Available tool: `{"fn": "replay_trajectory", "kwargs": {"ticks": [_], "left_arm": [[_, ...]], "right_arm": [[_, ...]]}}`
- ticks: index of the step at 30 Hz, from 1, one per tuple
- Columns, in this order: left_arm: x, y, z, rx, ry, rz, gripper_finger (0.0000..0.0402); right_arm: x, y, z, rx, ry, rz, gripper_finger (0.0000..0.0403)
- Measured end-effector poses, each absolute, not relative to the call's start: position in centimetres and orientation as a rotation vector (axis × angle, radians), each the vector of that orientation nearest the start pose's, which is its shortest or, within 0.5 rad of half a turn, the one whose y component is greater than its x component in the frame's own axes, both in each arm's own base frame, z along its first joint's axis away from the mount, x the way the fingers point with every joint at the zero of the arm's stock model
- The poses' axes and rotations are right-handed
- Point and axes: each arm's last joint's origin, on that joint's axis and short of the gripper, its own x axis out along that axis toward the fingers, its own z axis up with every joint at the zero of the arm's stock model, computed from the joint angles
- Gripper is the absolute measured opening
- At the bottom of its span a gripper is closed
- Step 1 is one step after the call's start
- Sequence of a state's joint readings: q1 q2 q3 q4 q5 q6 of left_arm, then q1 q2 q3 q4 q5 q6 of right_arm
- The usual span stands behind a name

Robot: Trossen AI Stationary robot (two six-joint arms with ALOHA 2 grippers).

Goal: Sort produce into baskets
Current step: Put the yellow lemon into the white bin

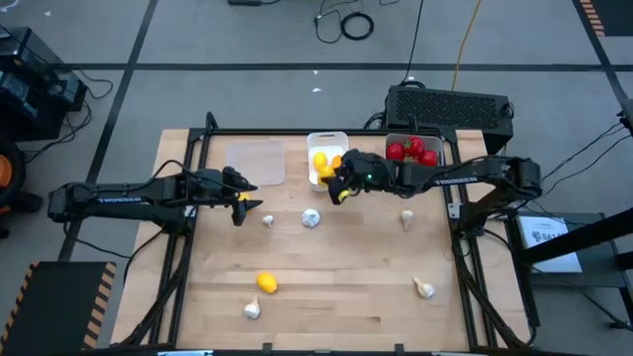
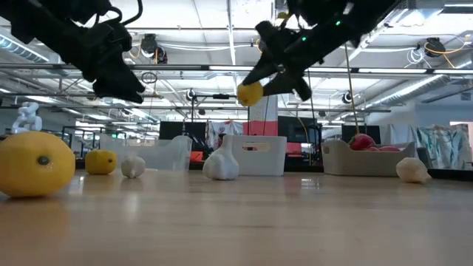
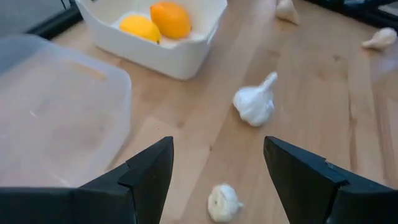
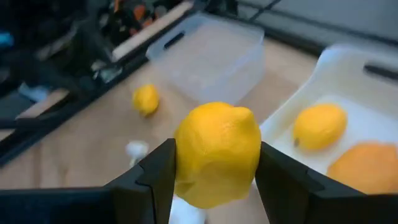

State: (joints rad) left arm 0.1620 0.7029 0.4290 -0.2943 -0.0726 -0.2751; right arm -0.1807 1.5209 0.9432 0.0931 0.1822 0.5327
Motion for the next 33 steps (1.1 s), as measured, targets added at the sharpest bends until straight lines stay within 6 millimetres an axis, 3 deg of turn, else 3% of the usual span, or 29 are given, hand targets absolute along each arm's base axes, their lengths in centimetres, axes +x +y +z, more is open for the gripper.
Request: {"fn": "replay_trajectory", "kwargs": {"ticks": [6, 12, 21, 25, 33], "left_arm": [[14.8, 1.9, 20.5, -0.320, 0.569, 0.315, 0.0255], [14.5, 1.1, 20.0, -0.350, 0.620, 0.339, 0.0255], [14.3, -0.1, 19.8, -0.343, 0.638, 0.351, 0.0255], [14.3, -0.3, 19.8, -0.341, 0.630, 0.364, 0.0255], [14.3, -0.3, 19.8, -0.334, 0.626, 0.375, 0.0255]], "right_arm": [[32.5, -9.0, 22.3, 0.498, 0.409, -0.552, 0.0188], [32.2, -11.0, 21.2, 0.499, 0.444, -0.614, 0.0232], [32.3, -11.9, 21.5, 0.517, 0.385, -0.597, 0.0276], [33.4, -10.1, 22.5, 0.535, 0.316, -0.383, 0.0276], [35.7, -3.1, 24.7, 0.482, 0.303, -0.119, 0.0271]]}}
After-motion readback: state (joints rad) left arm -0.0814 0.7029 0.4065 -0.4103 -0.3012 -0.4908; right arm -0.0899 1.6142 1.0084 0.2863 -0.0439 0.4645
